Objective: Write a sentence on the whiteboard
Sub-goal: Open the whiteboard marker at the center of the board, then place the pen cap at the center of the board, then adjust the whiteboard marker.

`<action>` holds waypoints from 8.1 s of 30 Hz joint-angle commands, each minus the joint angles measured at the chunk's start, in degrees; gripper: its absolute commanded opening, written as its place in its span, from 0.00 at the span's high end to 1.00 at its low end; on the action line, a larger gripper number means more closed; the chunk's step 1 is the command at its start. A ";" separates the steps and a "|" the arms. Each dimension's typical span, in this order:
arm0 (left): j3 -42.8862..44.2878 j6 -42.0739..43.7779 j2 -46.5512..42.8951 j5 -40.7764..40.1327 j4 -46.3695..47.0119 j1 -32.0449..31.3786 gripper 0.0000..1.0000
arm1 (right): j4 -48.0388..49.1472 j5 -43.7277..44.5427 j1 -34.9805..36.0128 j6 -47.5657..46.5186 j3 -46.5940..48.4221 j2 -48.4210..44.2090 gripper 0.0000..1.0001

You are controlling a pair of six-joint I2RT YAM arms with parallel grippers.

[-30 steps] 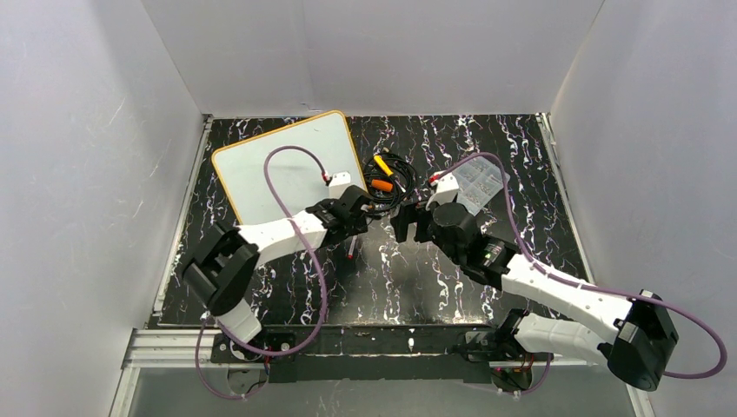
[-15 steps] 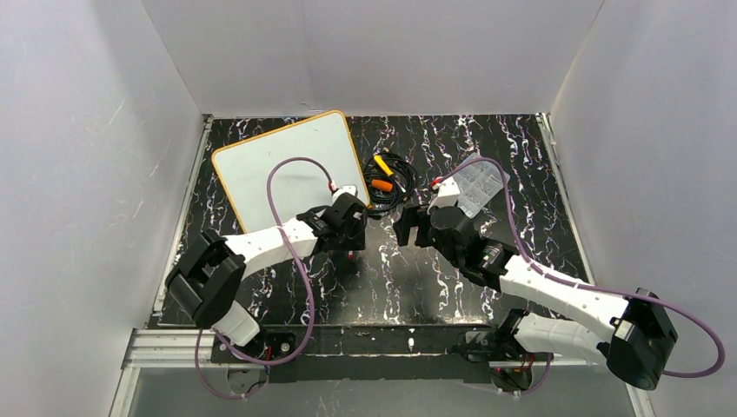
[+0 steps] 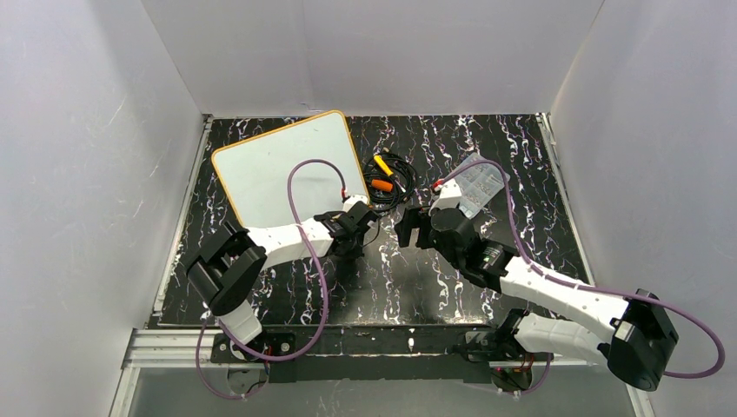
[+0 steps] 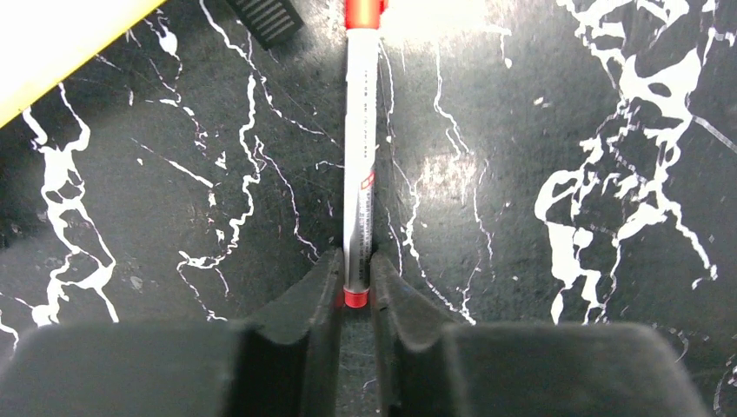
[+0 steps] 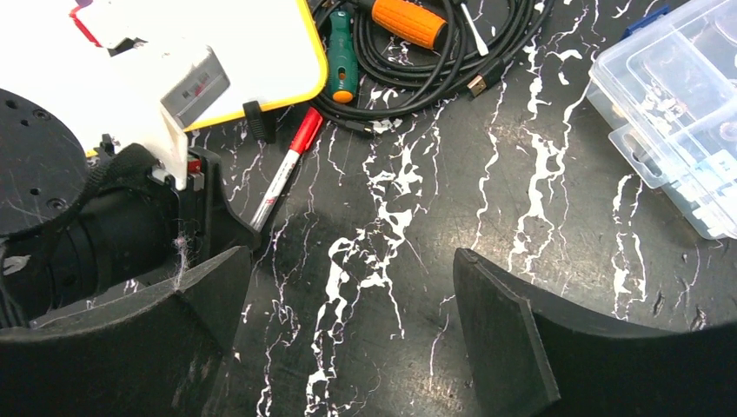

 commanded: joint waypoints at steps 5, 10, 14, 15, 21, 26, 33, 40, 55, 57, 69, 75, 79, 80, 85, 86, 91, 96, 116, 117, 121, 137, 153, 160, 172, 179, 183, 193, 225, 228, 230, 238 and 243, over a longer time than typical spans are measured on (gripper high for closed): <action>-2.82 -6.07 -6.13 3.29 -1.45 -0.43 1.00 | -1.74 1.75 0.09 3.71 -1.59 -2.85 0.07; -6.40 -12.19 -14.33 10.11 2.57 -1.34 1.00 | 2.75 -3.38 0.09 10.43 -4.75 -4.86 0.12; -9.09 -16.80 -19.27 13.81 5.82 -1.82 1.00 | 7.74 -10.61 0.08 15.64 -6.06 -3.23 0.12; -10.05 -17.94 -20.32 14.67 7.28 -1.89 1.00 | 8.93 -12.47 0.09 16.35 -6.05 -2.28 0.13; -11.47 -20.91 -21.93 17.31 10.17 -2.95 1.00 | 15.54 -19.85 0.09 17.81 -5.13 3.59 0.22; -13.77 -23.35 -23.77 17.96 13.87 -4.01 1.00 | 16.78 -20.14 0.09 18.31 -3.72 7.74 0.32; -15.23 -25.06 -25.49 16.33 14.76 -6.19 1.00 | 18.63 -20.99 0.08 19.96 -3.55 11.81 0.42; -15.55 -25.61 -26.44 16.64 16.50 -7.19 1.00 | 19.46 -21.61 0.05 18.88 -2.44 13.53 0.67; -3.86 10.98 -37.00 12.59 -5.25 -6.51 0.20 | -15.03 -32.24 -5.23 -3.68 11.25 3.54 0.99; -1.55 20.57 -37.68 14.91 -7.88 -6.49 0.20 | -22.36 -39.70 -6.75 -7.48 14.37 4.25 0.99; -7.25 52.20 -48.73 33.21 -2.32 -6.99 0.22 | -33.42 -72.68 -7.22 -12.19 17.54 8.76 0.99; -6.43 54.45 -45.48 41.01 -2.53 -7.93 0.22 | -35.65 -79.74 -7.12 -14.03 16.59 11.72 0.99; -5.66 54.86 -42.80 41.70 -2.40 -10.24 0.24 | -35.90 -81.96 -6.95 -14.76 16.71 12.52 0.99; -5.54 54.93 -42.24 41.99 -2.30 -10.78 0.24 | -35.85 -82.35 -6.94 -14.90 16.82 12.48 0.99; -5.13 54.38 -39.88 43.73 -2.45 -12.80 0.38 | -35.31 -83.72 -6.94 -14.93 17.64 12.56 0.99; -5.24 54.30 -39.59 43.60 -2.54 -13.09 0.42 | -35.30 -83.87 -6.94 -14.93 17.81 12.56 0.99; -5.68 53.76 -38.51 41.58 -2.79 -14.55 0.60 | -34.59 -84.99 -6.94 -14.64 18.13 12.35 0.99; -5.22 51.32 -37.68 39.36 -3.63 -15.14 0.97 | -34.04 -81.61 -7.03 -13.54 19.31 11.68 0.92; -8.72 41.57 -45.11 48.75 -2.38 -1.77 1.00 | 15.39 -58.39 -14.41 20.09 -4.75 -13.15 0.13; -8.52 40.73 -44.81 49.44 -1.95 -1.06 1.00 | 19.29 -57.39 -14.41 22.50 -6.59 -14.58 0.13; -8.49 38.46 -43.61 54.77 1.11 0.07 1.00 | 27.28 -52.33 -14.47 26.66 -11.24 -18.91 0.10; -6.89 32.48 -38.73 54.55 4.00 2.41 1.00 | 29.79 -59.06 -13.41 24.71 -6.81 -10.97 0.42; -7.05 30.56 -38.46 53.54 5.62 4.59 1.00 | 32.29 -58.72 -11.06 24.46 -7.76 -6.39 0.72; -7.04 33.25 -39.54 52.14 3.53 5.07 1.00 | 34.28 -54.77 -10.98 25.64 -8.62 -7.91 0.99; -9.13 41.14 -43.98 49.81 -0.46 6.65 1.00 | 28.02 -63.52 -23.61 22.45 -1.35 -11.00 0.99; -9.29 41.17 -43.52 49.12 -0.47 8.37 1.00 | 18.49 -75.38 -32.98 17.65 6.29 -10.52 0.99; -8.21 36.69 -40.27 48.45 0.27 8.37 1.00 | 1.54 -69.04 -33.05 4.93 11.48 -12.33 0.99; -16.68 5.57 -31.42 31.82 17.46 4.13 0.97 | 6.80 -47.74 -33.04 4.32 0.08 -21.94 0.99; -5.20 -24.10 -33.09 21.12 20.17 -0.68 0.18 | 28.86 -18.67 -12.78 -6.83 -2.80 -9.91 0.99; -3.97 -29.75 -33.35 20.51 20.26 0.90 0.17 | 32.18 -10.31 -3.97 -11.56 -0.96 -6.06 0.99; -5.47 -33.95 -35.01 19.36 21.63 2.00 0.16 | 34.79 -6.95 -0.24 -13.29 -0.45 -4.35 0.99; -12.65 -44.78 -41.36 12.92 23.44 3.53 0.16 | 41.32 1.03 9.24 -18.15 -0.27 0.63 0.99; -14.49 -48.64 -42.31 11.53 23.46 3.87 0.15 | 46.03 1.19 12.39 -19.81 -1.33 1.93 0.99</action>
